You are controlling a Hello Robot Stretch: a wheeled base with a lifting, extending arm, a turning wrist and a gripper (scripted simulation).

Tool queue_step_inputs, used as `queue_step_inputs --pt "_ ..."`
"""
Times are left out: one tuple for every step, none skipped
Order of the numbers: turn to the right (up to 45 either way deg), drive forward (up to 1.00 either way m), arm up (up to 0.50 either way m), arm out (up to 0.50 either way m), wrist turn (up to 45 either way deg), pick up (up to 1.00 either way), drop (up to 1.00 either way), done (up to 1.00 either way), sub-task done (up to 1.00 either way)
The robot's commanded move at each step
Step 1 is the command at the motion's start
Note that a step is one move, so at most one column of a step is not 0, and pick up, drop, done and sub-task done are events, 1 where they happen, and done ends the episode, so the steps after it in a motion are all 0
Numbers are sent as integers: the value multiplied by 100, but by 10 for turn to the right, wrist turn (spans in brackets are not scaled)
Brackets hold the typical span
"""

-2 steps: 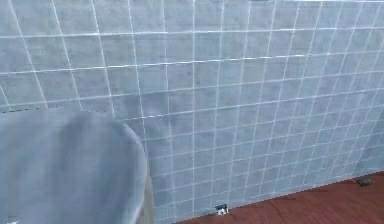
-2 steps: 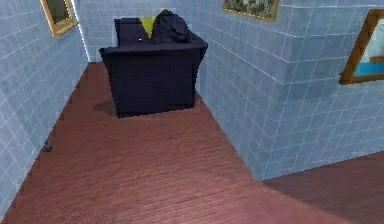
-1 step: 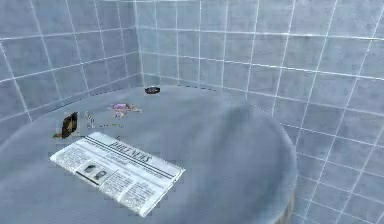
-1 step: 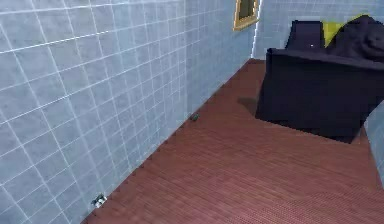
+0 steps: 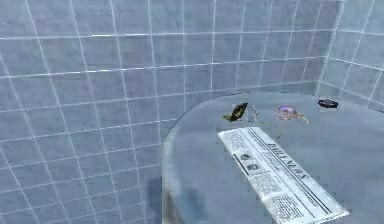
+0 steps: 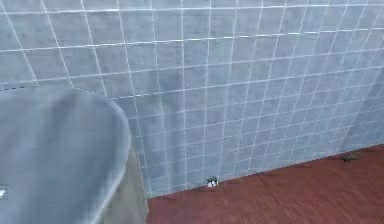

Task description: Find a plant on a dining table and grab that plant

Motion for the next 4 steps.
queue_step_inputs --pt "-450 0 0 0 0 0 0 0 0" --pt "-180 0 0 0 0 0 0 0 0" --pt "0 0 50 0 0 0 0 0 0" --pt "0 0 38 0 0 0 0 0 0"
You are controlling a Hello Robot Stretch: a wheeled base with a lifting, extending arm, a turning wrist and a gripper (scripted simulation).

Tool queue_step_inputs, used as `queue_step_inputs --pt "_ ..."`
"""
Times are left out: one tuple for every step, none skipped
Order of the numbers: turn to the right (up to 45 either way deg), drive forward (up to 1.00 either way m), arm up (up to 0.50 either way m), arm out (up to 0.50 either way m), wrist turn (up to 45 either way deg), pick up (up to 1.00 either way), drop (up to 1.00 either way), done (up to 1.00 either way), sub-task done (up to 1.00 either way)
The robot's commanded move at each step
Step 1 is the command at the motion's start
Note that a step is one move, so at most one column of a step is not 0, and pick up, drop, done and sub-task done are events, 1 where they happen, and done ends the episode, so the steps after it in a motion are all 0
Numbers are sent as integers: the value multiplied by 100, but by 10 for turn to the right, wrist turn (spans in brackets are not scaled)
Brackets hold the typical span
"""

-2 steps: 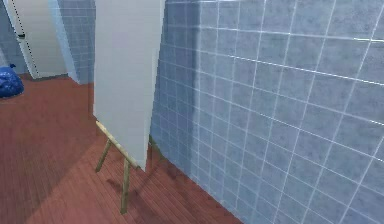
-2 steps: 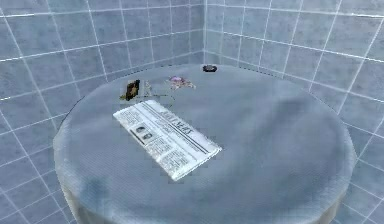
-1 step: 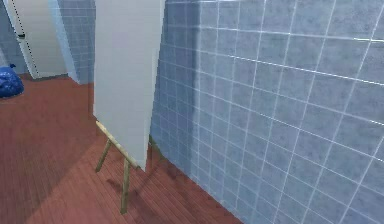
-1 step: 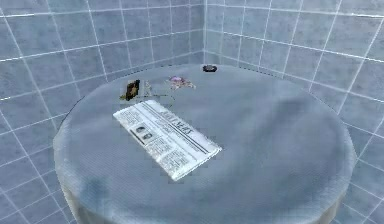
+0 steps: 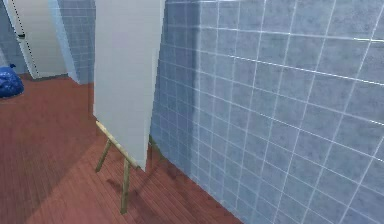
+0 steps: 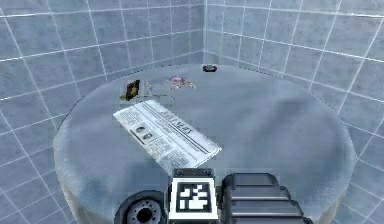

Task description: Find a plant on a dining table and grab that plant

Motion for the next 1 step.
queue_step_inputs --pt "0 0 0 46 0 0 0 0 0"
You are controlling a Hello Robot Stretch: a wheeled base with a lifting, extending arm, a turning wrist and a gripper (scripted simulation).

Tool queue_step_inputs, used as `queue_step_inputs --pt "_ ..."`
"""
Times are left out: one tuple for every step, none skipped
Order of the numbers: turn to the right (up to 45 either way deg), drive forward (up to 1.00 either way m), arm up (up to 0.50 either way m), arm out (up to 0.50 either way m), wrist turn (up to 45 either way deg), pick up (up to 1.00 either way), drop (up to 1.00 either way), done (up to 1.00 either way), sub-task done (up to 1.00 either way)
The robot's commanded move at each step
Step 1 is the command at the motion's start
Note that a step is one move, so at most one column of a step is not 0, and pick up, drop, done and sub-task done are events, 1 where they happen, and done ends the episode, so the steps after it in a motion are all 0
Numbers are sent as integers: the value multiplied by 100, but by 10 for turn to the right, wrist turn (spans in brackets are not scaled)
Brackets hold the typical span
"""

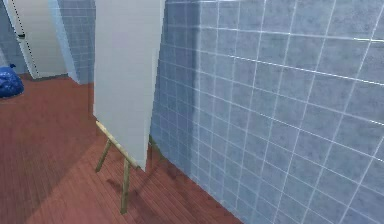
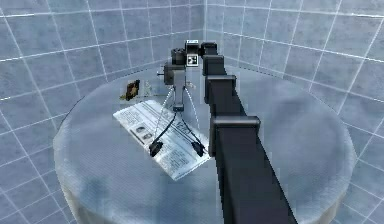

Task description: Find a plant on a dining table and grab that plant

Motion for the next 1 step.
queue_step_inputs --pt "0 0 0 0 450 0 0 0 0"
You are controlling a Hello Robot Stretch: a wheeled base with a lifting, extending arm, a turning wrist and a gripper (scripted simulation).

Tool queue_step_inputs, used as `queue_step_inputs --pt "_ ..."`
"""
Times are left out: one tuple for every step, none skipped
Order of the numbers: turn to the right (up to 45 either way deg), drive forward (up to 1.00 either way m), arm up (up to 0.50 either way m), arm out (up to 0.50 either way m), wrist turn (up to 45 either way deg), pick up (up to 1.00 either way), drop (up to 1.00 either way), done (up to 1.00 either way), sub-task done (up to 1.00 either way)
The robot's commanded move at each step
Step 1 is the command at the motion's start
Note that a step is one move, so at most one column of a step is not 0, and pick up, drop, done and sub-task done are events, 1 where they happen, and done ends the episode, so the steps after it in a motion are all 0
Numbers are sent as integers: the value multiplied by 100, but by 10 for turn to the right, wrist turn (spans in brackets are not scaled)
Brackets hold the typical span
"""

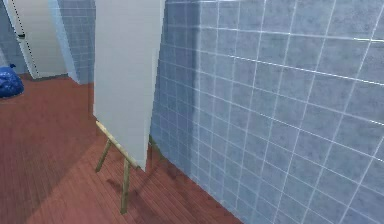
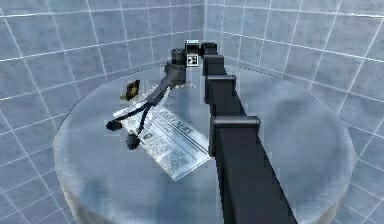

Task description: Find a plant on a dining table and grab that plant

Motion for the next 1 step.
queue_step_inputs --pt "0 0 0 0 450 0 0 0 0"
